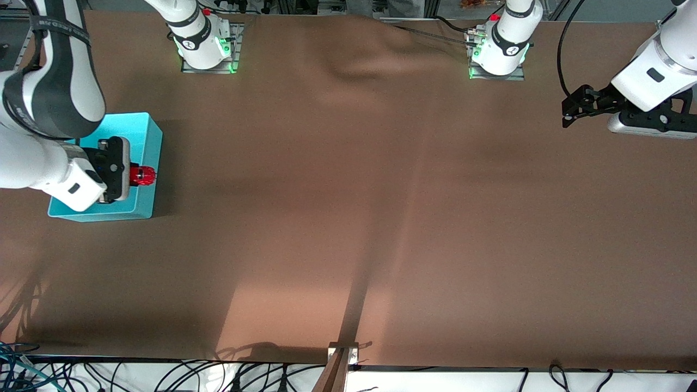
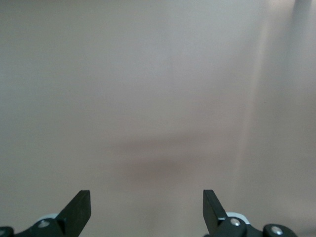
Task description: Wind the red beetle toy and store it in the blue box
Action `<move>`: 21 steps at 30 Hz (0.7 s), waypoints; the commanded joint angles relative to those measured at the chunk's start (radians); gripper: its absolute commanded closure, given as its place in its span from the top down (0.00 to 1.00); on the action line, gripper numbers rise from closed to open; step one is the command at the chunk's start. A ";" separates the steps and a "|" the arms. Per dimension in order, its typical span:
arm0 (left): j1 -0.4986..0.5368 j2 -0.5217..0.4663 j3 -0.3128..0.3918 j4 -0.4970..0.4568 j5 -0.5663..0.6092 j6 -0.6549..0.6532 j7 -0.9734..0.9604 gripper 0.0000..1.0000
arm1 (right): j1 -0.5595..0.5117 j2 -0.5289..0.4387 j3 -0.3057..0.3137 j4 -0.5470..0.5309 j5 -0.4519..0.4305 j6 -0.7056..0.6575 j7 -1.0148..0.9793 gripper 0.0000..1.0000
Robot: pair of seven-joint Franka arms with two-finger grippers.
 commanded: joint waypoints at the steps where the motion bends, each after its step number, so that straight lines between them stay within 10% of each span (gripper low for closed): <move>1: 0.015 0.017 -0.002 0.055 -0.019 -0.027 0.023 1.00 | -0.003 -0.042 -0.081 -0.051 0.019 -0.013 -0.128 0.04; 21: 0.015 0.018 -0.002 0.063 -0.021 -0.026 0.030 1.00 | -0.001 -0.177 -0.282 -0.448 0.008 0.296 -0.366 0.04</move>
